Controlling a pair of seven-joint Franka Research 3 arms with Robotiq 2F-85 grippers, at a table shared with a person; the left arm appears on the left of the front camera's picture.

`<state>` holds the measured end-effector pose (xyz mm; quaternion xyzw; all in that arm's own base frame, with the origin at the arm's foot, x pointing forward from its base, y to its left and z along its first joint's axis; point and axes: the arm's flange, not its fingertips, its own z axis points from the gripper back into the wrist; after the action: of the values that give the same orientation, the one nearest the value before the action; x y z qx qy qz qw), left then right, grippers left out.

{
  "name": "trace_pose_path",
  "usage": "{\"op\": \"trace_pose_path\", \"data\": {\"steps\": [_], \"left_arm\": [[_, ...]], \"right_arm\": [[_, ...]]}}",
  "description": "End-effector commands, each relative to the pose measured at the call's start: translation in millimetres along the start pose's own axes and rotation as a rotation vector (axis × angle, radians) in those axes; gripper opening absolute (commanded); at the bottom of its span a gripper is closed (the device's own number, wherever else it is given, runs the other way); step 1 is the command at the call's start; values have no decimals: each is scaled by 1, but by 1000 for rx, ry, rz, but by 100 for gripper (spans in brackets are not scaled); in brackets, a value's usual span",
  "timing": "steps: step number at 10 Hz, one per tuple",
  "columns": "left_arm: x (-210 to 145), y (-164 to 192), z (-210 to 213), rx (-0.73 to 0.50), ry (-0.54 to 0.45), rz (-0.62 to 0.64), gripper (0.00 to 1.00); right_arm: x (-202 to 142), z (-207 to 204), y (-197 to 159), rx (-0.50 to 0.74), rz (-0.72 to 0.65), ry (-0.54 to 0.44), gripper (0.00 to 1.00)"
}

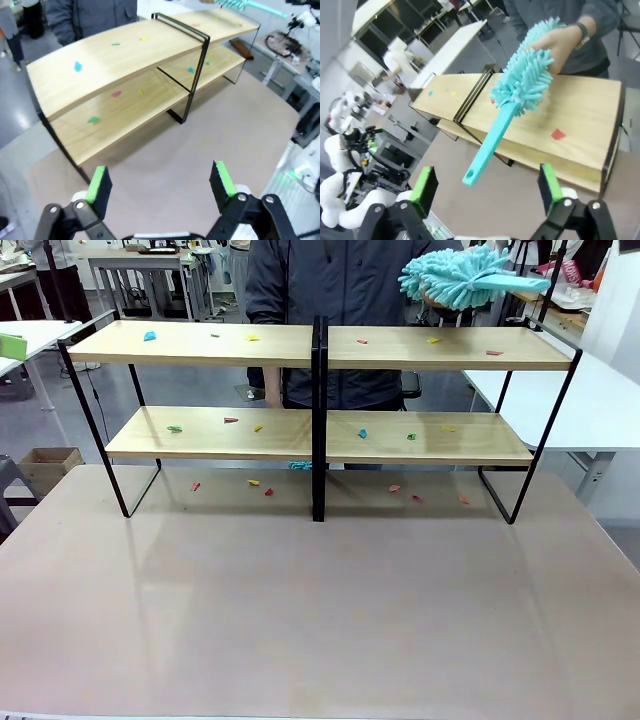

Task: Clean the shelves.
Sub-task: Pick up the Duster when the human hands it over.

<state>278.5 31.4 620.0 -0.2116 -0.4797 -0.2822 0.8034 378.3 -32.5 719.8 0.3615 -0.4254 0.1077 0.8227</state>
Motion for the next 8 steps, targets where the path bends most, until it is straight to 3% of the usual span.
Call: {"op": "trace_pose_path", "data": {"steps": [1, 2, 3, 6, 8], "left_arm": [[0, 0, -1, -5, -4, 0, 100], [0, 0, -1, -5, -4, 0, 100], [0, 0, -1, -5, -4, 0, 100], [0, 0, -1, -5, -4, 0, 100], [0, 0, -1, -5, -4, 0, 100]], "right_arm": [[-14, 8, -1, 2, 5, -4, 100], [-15, 4, -8, 116, -191, -1, 100], [-10, -15, -13, 102, -286, 48, 100], [-2, -86, -13, 117, -541, 132, 100], [-4, -121, -12, 111, -607, 177, 100]]}}
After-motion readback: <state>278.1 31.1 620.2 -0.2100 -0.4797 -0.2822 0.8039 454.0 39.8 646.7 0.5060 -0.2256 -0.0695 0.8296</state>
